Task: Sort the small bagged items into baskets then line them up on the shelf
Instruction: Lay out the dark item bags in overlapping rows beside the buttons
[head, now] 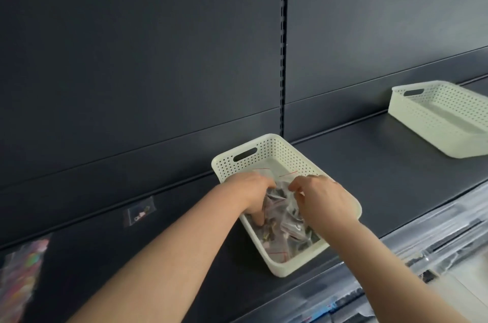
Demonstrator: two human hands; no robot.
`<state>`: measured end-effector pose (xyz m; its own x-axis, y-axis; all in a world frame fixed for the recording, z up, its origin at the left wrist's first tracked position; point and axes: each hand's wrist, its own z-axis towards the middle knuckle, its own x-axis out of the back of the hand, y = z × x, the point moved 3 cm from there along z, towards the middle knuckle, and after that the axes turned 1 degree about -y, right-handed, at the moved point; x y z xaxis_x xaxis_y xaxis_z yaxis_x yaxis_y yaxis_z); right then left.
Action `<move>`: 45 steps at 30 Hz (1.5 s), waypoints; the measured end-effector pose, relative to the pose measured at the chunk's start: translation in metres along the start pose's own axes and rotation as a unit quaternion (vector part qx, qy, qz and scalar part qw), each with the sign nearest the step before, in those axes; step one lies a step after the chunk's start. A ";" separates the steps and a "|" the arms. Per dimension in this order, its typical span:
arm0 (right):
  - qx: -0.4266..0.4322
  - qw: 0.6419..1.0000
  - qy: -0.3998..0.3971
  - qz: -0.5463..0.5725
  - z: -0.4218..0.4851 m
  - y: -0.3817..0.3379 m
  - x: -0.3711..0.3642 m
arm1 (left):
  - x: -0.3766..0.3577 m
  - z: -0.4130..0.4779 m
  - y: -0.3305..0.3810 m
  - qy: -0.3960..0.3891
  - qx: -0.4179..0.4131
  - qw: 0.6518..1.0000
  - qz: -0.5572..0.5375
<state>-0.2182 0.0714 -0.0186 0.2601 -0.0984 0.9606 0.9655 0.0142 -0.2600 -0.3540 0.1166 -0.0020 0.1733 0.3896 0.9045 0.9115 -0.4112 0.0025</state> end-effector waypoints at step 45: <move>0.188 0.980 -0.064 0.001 -0.010 -0.134 -0.078 | -0.077 -0.052 -0.154 0.190 0.266 0.907 -0.265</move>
<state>-0.3682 0.0669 -0.0599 0.2374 0.0270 0.9710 0.8955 0.3814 -0.2295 -0.5273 0.1072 -0.0495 -0.3901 0.0635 0.9186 0.8983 0.2451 0.3646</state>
